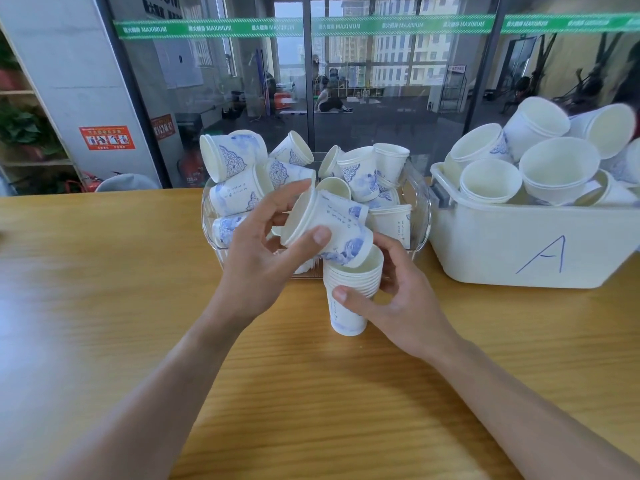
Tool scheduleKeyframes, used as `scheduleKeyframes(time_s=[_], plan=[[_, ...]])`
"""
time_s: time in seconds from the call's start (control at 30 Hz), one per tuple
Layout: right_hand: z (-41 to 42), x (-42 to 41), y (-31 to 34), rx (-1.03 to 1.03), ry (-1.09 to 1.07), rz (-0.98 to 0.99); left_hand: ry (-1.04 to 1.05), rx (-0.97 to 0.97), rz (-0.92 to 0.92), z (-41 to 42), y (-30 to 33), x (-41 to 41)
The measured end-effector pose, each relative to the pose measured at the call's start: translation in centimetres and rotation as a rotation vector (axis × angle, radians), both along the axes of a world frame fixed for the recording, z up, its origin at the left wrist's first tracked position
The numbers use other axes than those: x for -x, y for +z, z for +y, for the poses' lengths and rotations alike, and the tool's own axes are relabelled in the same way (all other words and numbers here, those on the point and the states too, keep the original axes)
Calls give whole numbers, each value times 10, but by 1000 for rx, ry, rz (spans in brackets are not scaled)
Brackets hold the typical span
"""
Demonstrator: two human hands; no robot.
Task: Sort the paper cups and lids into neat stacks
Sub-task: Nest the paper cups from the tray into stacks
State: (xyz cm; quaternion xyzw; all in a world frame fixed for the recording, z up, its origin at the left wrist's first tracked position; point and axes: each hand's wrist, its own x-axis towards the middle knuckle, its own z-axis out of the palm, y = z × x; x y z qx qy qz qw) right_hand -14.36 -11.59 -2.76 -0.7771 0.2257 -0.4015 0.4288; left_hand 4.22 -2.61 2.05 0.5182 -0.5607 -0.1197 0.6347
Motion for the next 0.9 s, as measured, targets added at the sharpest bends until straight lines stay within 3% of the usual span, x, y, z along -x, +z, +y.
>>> scheduleKeyframes(time_s=[0.67, 0.9], plan=[[3, 0, 2, 18, 17, 18, -69, -89, 106, -7, -26, 34], [-1, 5, 1, 52, 63, 47, -62, -175, 42, -8, -33, 34]])
